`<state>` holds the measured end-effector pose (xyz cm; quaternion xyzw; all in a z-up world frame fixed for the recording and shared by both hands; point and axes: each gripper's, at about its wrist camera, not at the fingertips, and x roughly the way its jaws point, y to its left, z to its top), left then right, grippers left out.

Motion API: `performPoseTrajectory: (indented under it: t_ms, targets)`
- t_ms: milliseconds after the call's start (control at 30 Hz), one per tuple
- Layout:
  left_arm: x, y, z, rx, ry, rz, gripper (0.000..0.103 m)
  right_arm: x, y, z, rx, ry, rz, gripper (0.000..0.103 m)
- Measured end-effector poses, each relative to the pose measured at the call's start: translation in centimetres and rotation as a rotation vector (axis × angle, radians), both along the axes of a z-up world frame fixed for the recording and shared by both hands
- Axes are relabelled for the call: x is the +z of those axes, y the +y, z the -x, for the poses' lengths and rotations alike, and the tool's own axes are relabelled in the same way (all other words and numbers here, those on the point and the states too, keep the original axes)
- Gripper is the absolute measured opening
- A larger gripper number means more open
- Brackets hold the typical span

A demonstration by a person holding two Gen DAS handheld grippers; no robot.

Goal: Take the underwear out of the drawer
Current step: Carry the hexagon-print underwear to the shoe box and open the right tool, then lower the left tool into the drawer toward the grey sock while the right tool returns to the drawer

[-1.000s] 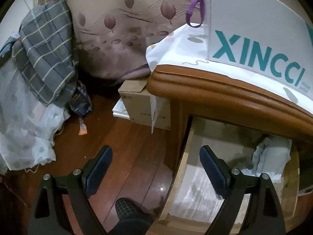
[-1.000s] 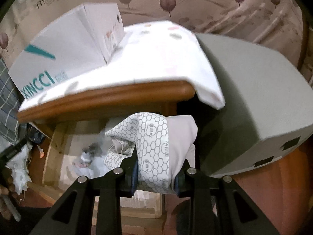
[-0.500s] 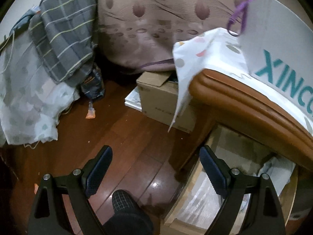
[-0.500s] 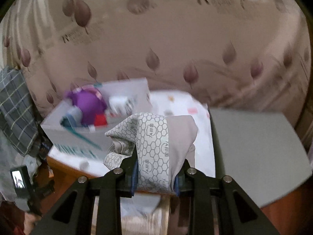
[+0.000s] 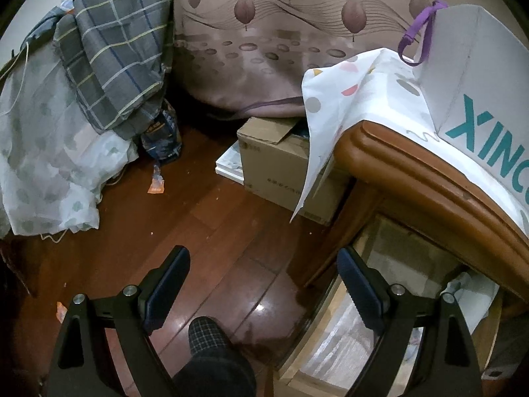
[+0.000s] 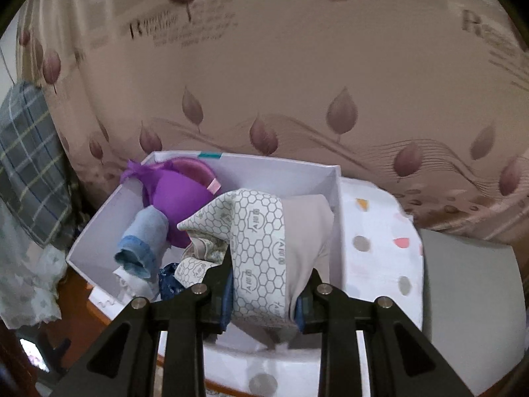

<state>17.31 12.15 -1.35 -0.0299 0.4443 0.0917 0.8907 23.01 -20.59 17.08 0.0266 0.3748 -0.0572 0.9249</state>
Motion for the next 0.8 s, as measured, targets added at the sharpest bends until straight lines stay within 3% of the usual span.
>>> performPoseTrajectory:
  t_ms: [200,333,400,633,800]
  targets:
    - [0.0,-0.3,0.1,-0.02,-0.007,-0.005,0.089,-2.1,0.8,-3.1,-0.017,0.059,0.058,0.033]
    - [-0.1,-0.9,0.0,-0.053,-0.002,-0.01,0.089,-2.6,0.5,-3.4,-0.04,0.064,0.055,0.061]
    - [-0.1,-1.4,0.0,-0.086,-0.005,-0.006,0.089,-2.2,0.7,-2.7,-0.028,0.037,0.066,0.063]
    - [-0.6,-5.5,1.0,-0.309,0.021,-0.008,0.089,0.0,0.3,4.7,0.015,-0.046,0.046,0.068]
    - [-2.2,-8.7,1.9,-0.449,0.099,-0.035,0.089,-0.9,-1.2,12.2,0.005,-0.067,0.039,0.068]
